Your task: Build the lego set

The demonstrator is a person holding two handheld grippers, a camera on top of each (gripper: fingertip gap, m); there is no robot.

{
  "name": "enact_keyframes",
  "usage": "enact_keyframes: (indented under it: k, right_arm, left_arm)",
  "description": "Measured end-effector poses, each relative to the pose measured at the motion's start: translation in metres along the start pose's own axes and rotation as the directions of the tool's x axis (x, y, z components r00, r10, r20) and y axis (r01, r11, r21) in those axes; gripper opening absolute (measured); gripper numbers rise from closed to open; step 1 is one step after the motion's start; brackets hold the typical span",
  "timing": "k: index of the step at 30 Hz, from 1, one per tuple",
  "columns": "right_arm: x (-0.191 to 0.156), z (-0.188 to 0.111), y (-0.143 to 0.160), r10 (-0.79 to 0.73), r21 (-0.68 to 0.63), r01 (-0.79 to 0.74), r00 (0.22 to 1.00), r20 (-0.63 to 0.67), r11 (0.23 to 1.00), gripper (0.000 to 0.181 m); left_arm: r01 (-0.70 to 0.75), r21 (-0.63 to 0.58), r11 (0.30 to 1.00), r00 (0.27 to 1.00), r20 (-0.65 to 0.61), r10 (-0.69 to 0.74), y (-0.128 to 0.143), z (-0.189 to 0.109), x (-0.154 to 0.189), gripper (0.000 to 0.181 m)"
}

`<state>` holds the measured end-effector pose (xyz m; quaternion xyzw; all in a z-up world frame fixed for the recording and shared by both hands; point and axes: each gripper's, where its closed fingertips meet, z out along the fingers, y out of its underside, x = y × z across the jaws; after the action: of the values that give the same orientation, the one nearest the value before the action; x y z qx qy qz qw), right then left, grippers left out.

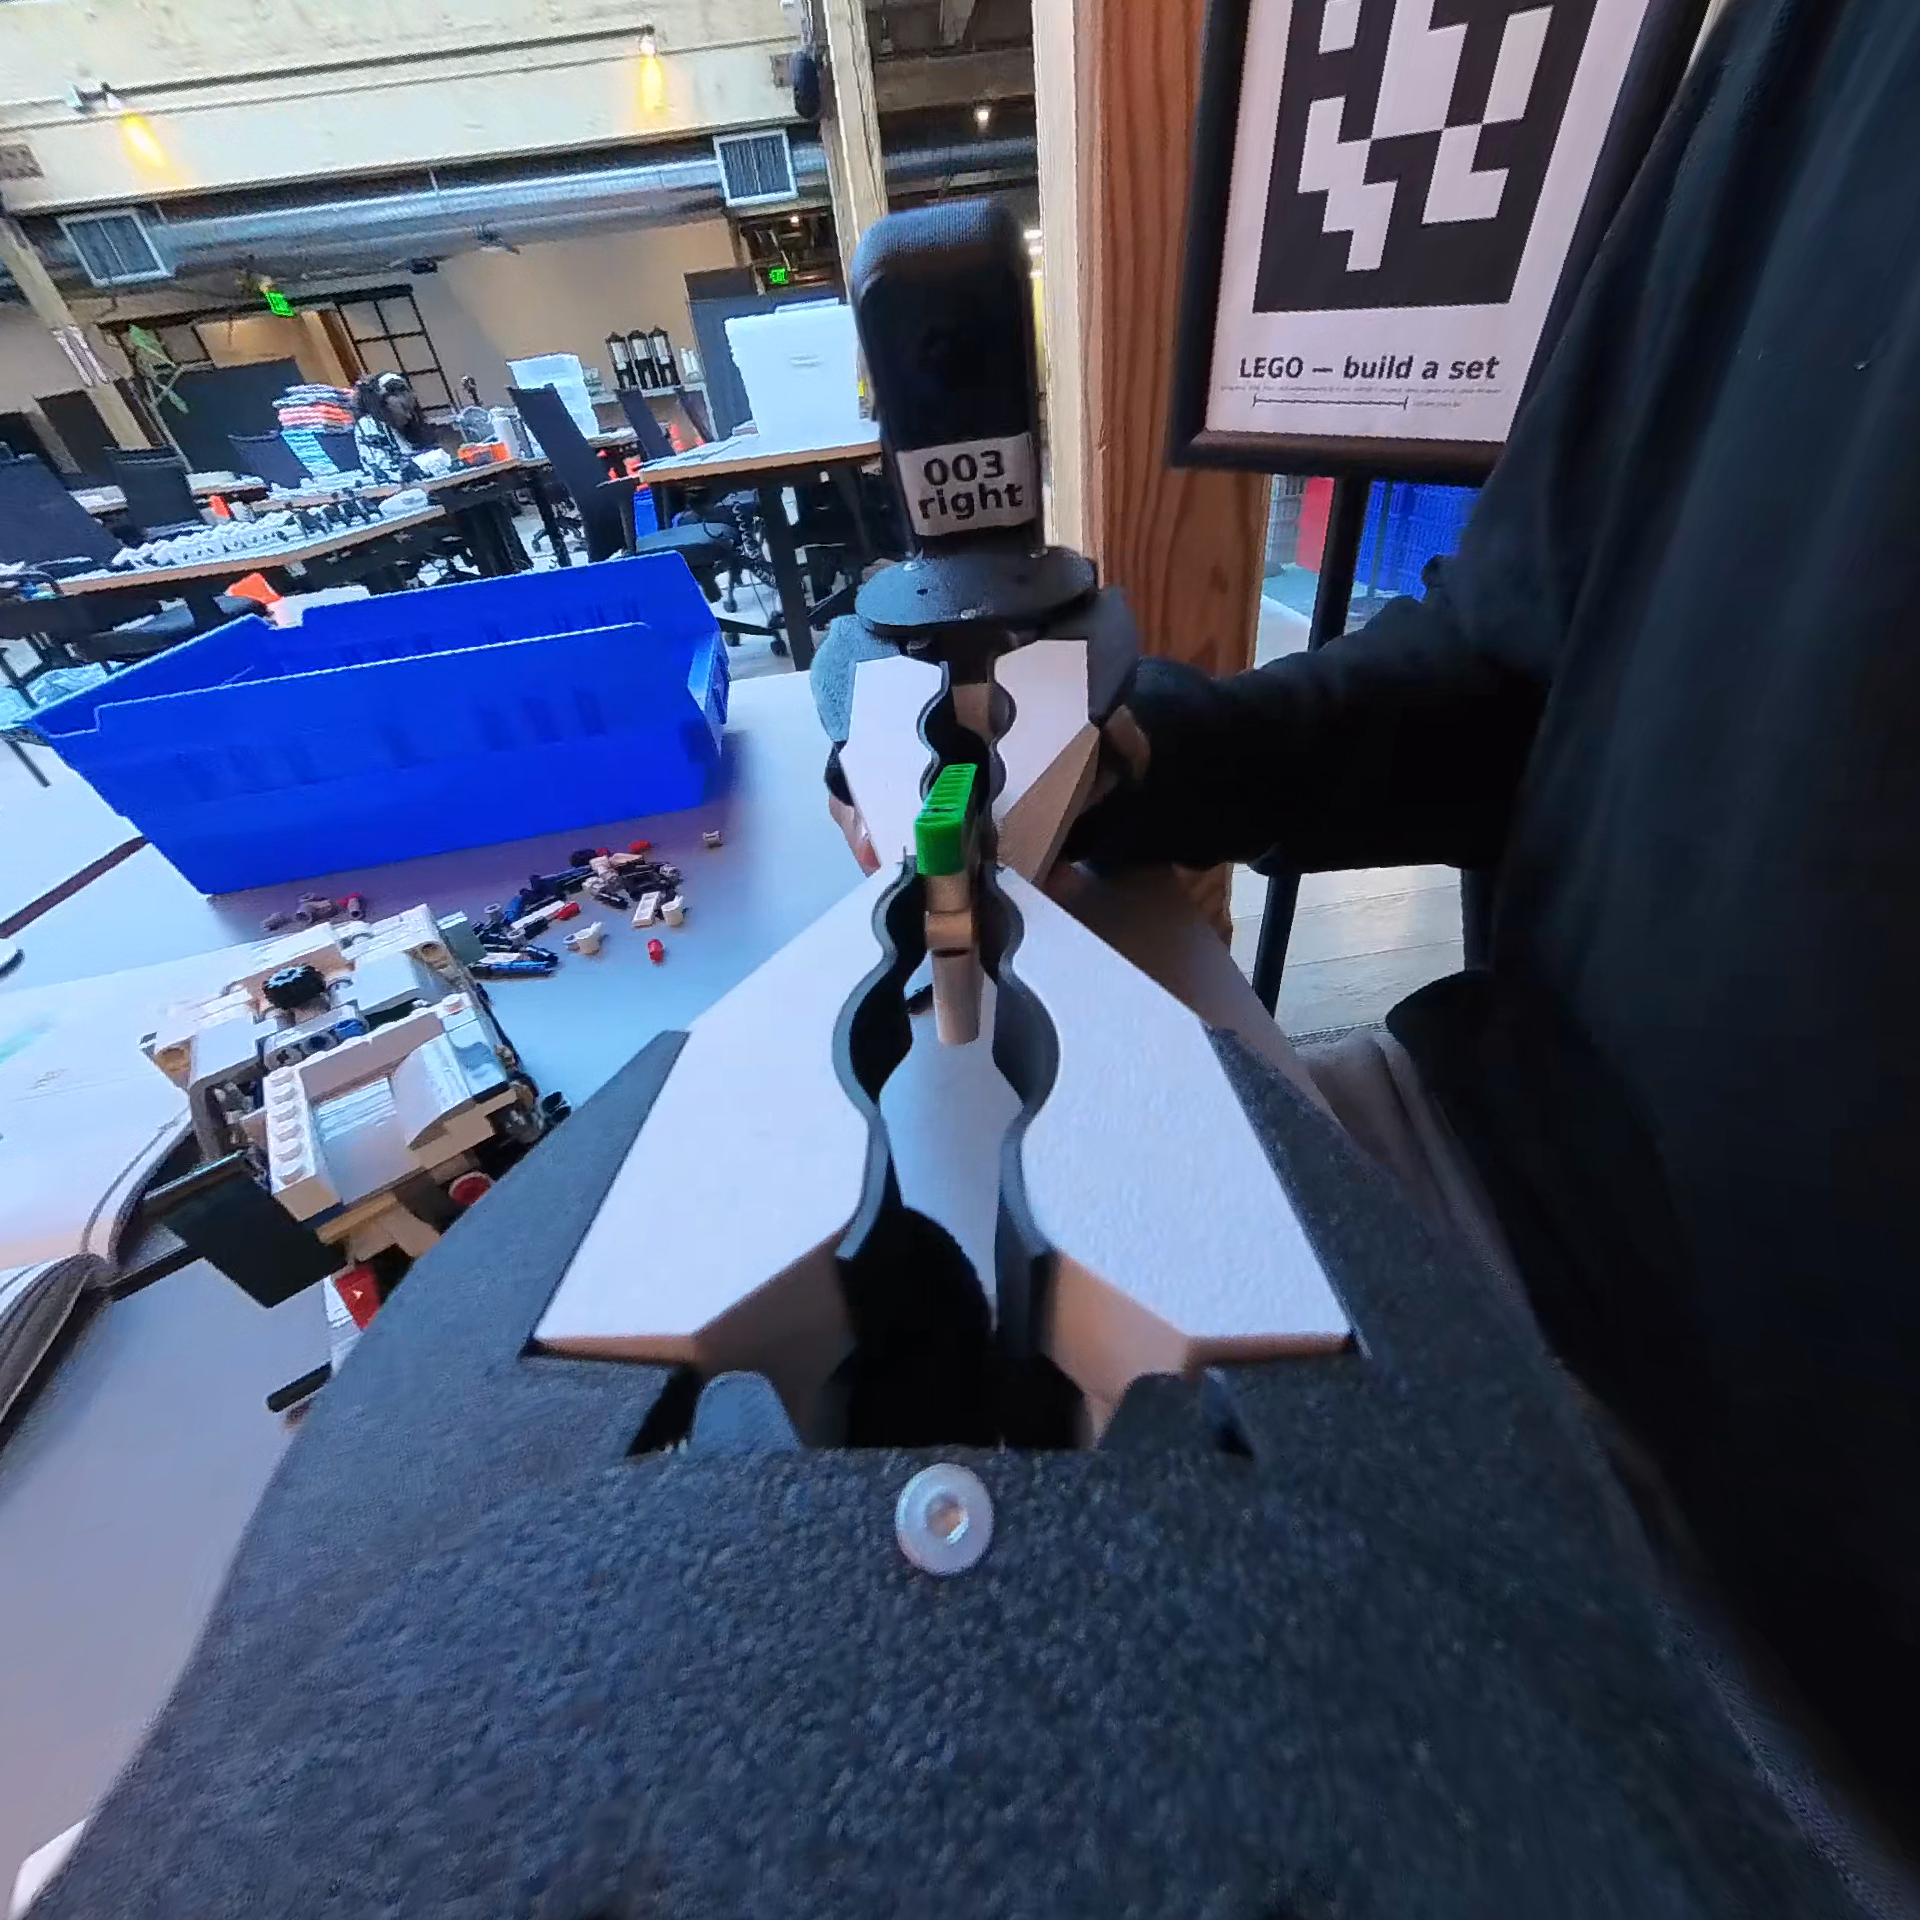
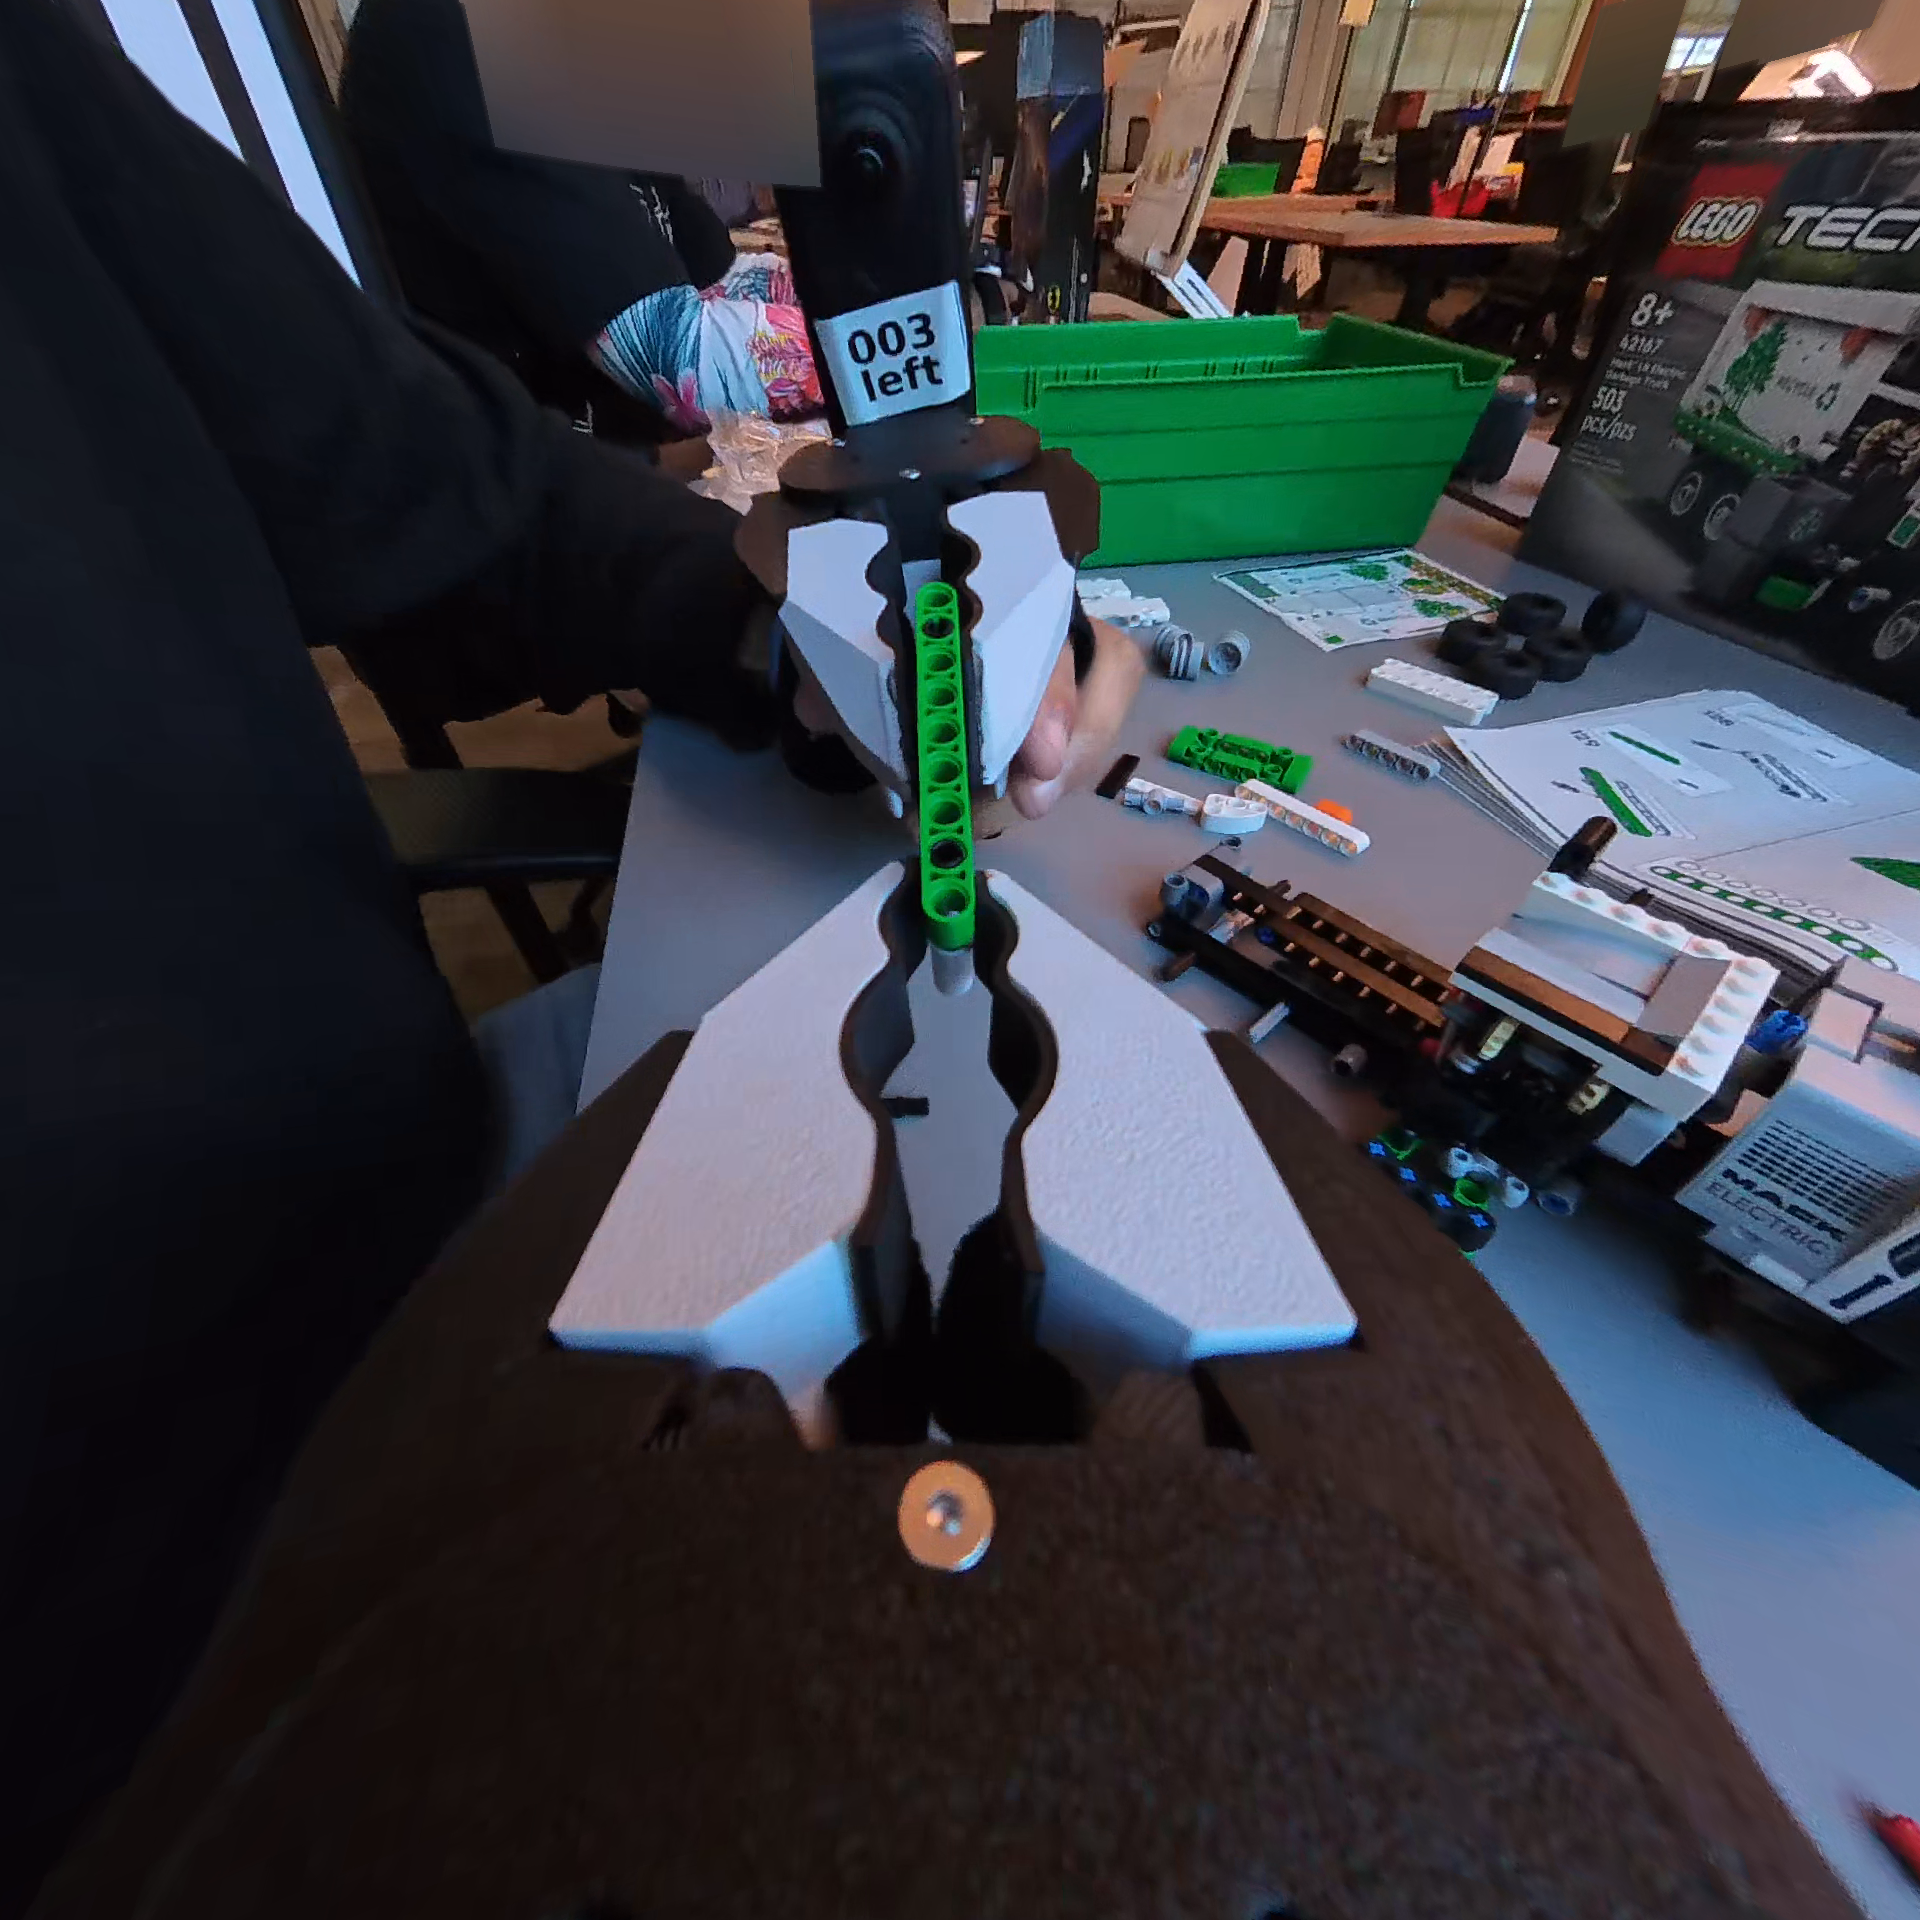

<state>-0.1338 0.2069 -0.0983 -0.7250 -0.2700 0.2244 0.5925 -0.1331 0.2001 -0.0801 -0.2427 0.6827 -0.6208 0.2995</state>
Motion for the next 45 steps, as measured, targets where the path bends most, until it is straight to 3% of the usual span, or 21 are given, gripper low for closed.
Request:
enact_keyframes:
  k: [20,26,45]
  right_arm:
    - [-0.004,0.003,0.008,-0.154,-0.094,0.15,0.987,-0.044,0.984,0.007]
    - [-0.005,0.001,0.008,-0.169,-0.125,0.163,0.985,-0.038,0.979,0.007]
    - [-0.006,0.001,0.011,-0.157,-0.139,0.152,0.987,-0.026,0.979,0.007]
  left_arm:
    - [-0.048,0.025,0.999,0.999,-0.01,0.048,0.001,0.002,0.007,0.007]
    - [-0.087,0.033,0.996,0.996,0.005,0.087,0.001,0.002,0.009,0.007]
    - [-0.027,0.049,0.998,0.999,-0.028,0.028,-0.004,0.0,0.011,0.006]
